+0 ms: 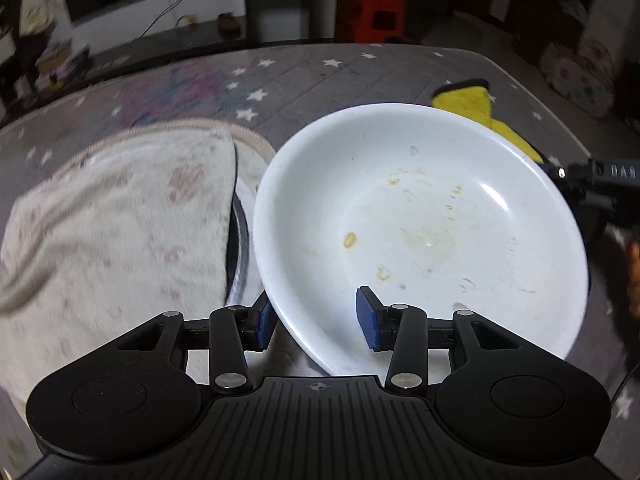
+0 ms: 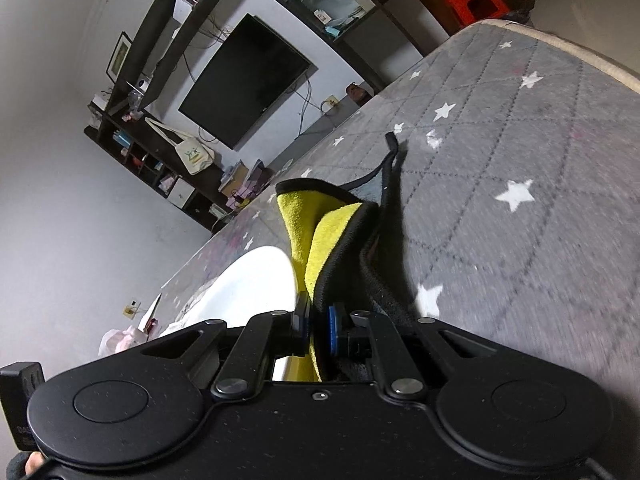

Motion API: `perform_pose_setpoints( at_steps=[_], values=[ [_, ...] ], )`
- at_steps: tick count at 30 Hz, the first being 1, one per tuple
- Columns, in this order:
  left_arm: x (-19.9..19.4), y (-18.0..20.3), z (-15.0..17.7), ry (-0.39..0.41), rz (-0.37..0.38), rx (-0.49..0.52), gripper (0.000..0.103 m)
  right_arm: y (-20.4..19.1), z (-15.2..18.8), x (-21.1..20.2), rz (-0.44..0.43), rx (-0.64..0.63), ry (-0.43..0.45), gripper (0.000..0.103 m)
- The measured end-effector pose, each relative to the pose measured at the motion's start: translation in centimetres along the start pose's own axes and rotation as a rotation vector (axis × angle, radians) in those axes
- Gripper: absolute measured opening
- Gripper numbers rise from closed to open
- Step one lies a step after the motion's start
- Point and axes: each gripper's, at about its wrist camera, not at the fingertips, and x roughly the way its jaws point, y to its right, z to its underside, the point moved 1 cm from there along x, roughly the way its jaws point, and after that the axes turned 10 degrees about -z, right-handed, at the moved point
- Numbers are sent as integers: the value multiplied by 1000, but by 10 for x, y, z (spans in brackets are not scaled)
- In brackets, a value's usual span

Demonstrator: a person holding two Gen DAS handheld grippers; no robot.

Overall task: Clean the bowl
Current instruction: 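Carry the cloth with the right gripper over the white bowl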

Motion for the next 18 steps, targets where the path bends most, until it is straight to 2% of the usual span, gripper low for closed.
perform_pose_setpoints(
  at_steps=[9, 15, 18],
  values=[
    [-10, 4, 12, -13, -6, -61, 43, -15, 33, -22, -12, -11, 0, 10],
    [-16, 4, 22, -13, -26, -80, 43, -20, 55, -34, -43, 20, 11, 10],
    [-17, 2, 21, -5, -30, -59, 40, -21, 62, -38, -56, 29, 8, 10]
  ],
)
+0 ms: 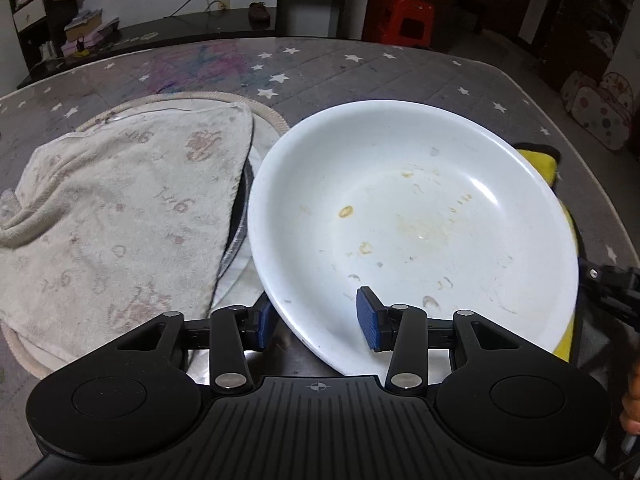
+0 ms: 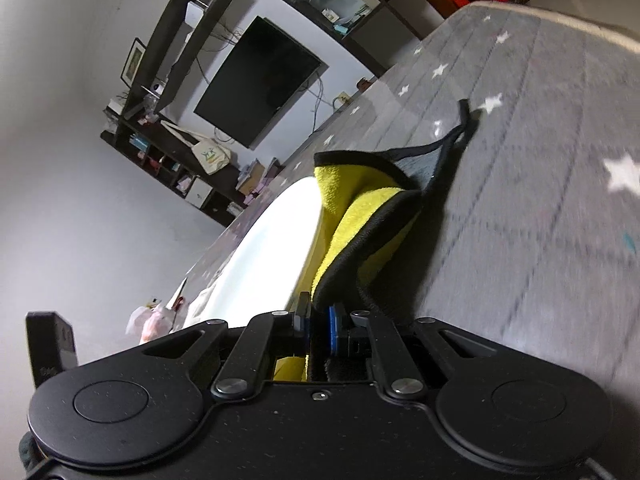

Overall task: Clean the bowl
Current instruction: 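Carry the cloth with the right gripper over the white bowl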

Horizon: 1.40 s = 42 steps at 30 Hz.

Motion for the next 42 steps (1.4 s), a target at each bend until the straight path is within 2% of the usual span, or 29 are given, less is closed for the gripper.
perform_pose_setpoints(
  at_steps=[18, 31, 36, 42],
  values=[
    [15, -9, -24, 42, 45, 212, 38, 28, -47, 27, 26, 31, 54, 10],
    [20, -8, -30, 47, 40, 250, 40, 28, -71, 46, 25, 7, 82, 10],
    [20, -10, -30, 43, 44, 243, 40, 25, -63, 48, 30, 3, 67, 10],
    [22, -9, -33, 43, 44, 255, 40, 19, -41, 22, 32, -34, 60, 10]
  ],
)
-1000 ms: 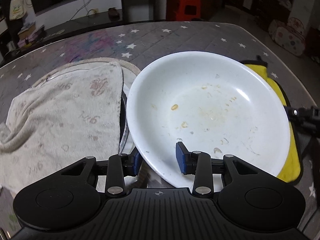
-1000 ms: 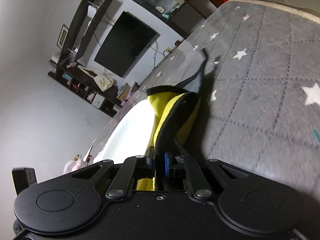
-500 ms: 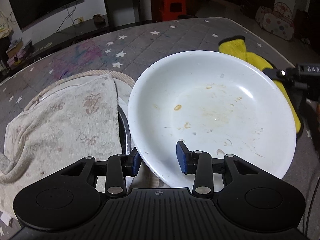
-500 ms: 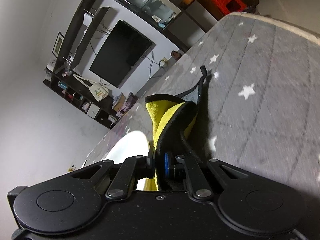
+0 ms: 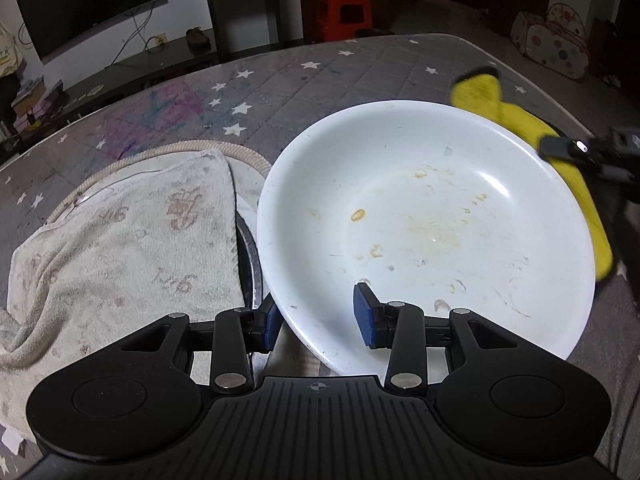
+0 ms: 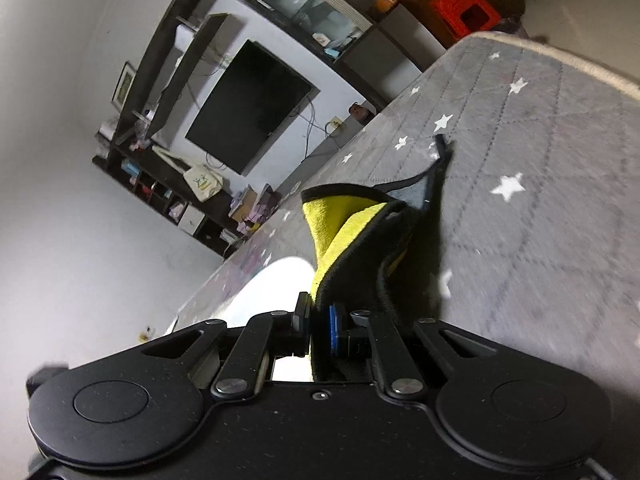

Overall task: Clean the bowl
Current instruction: 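Carry the cloth with the right gripper over the white bowl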

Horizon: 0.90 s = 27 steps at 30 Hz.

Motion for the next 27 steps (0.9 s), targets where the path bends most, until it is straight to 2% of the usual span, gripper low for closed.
perform_pose_setpoints(
  at_steps=[4, 7, 9, 20, 27],
  values=[
    [3, 1, -3, 2, 1, 13, 41, -14, 15, -13, 14, -73, -33, 10],
    [3, 1, -3, 3, 3, 23, 41, -31, 18, -11, 59, -191, -54, 10],
    [3, 1, -3, 4, 6, 28, 41, -35, 15, -6, 80, -222, -54, 10],
    [3, 2, -3, 5, 12, 42, 42, -42, -14, 49, 147, -332, -59, 10],
    [3, 3, -4, 5, 9, 50, 43, -47, -21, 71, 165, -402, -80, 10]
  ],
)
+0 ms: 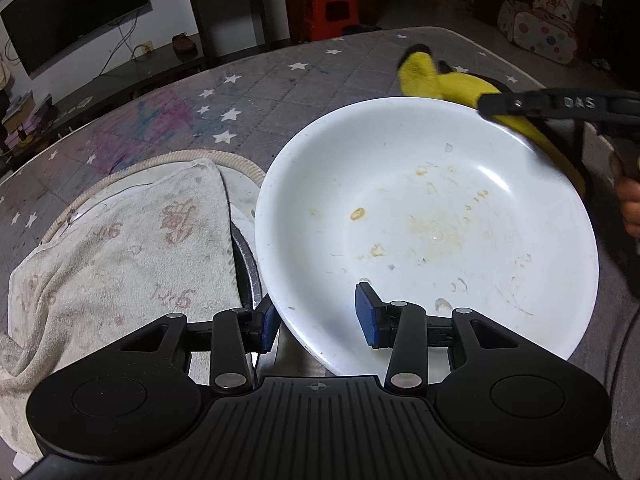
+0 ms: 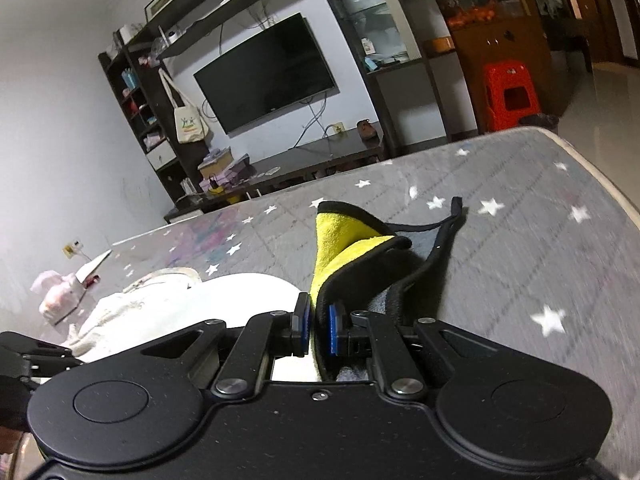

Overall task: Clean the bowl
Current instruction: 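Carry the cloth with the right gripper over the white bowl, then wipe the inside of the white bowl with the cloth in the right gripper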

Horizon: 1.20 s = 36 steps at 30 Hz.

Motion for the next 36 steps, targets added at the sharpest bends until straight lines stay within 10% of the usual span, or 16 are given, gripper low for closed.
perform_pose_setpoints(
  at_steps=[23, 36],
  values=[
    [2, 4, -3, 4, -22, 16, 47, -34, -5, 14, -64, -136, -48, 10],
    [4, 0, -1, 9, -16, 9, 46, -59, 19, 17, -38, -192, -241, 10]
  ],
)
